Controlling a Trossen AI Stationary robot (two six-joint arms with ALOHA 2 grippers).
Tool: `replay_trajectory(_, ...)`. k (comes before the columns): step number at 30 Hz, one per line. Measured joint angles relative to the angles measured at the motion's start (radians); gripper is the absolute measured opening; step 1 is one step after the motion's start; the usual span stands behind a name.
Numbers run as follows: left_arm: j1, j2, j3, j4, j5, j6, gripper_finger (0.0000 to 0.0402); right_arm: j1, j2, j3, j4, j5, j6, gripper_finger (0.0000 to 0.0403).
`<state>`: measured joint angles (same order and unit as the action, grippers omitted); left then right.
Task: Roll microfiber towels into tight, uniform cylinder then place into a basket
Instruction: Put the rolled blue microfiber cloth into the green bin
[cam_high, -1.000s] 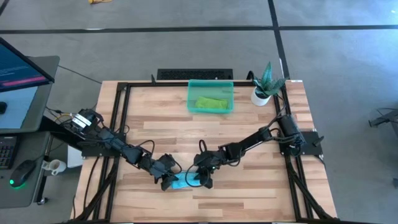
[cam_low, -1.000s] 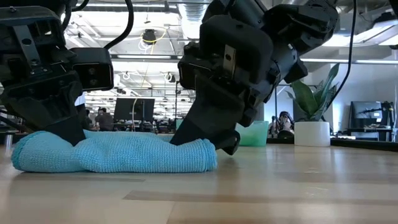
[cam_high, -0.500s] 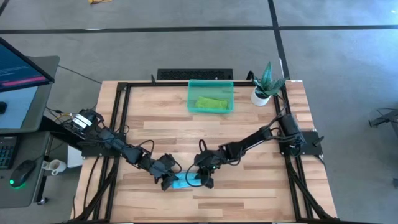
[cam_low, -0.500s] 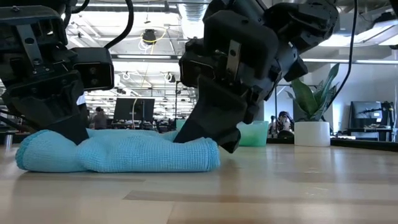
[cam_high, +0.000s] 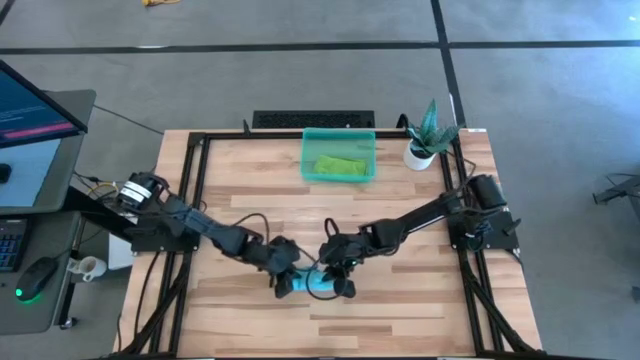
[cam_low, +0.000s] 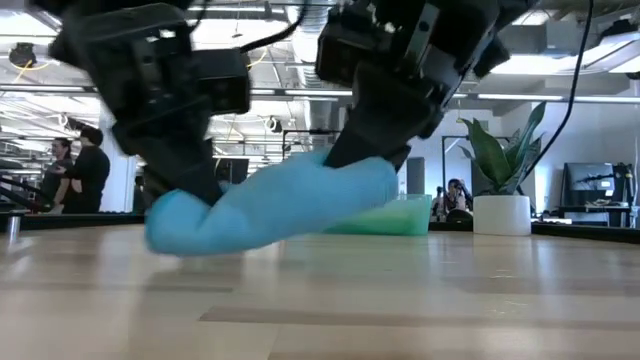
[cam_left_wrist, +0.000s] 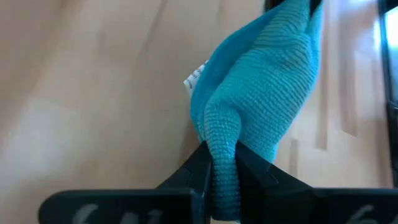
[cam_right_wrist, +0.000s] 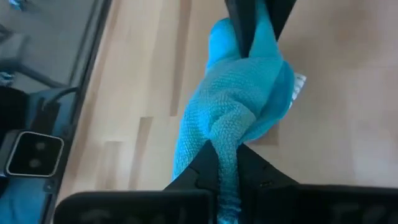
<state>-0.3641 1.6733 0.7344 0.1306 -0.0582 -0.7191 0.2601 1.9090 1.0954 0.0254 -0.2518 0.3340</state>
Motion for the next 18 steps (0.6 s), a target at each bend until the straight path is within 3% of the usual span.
replay_trajectory(5,0.061,-0.001,0.11,-0.161,0.022,0.138,0.0029,-0.001,-0.088,-0.002,-0.156,0.116,-0.03,0.0037)
replay_trajectory(11,0.136,-0.003,0.234,-0.333,0.021,0.296,0.0029,-0.015,-0.196,-0.063,-0.219,0.226,-0.05,0.0036)
replay_trajectory(18,0.239,-0.004,0.363,-0.527,0.028,0.453,0.0015,-0.089,-0.31,-0.121,-0.235,0.25,-0.128,0.0036)
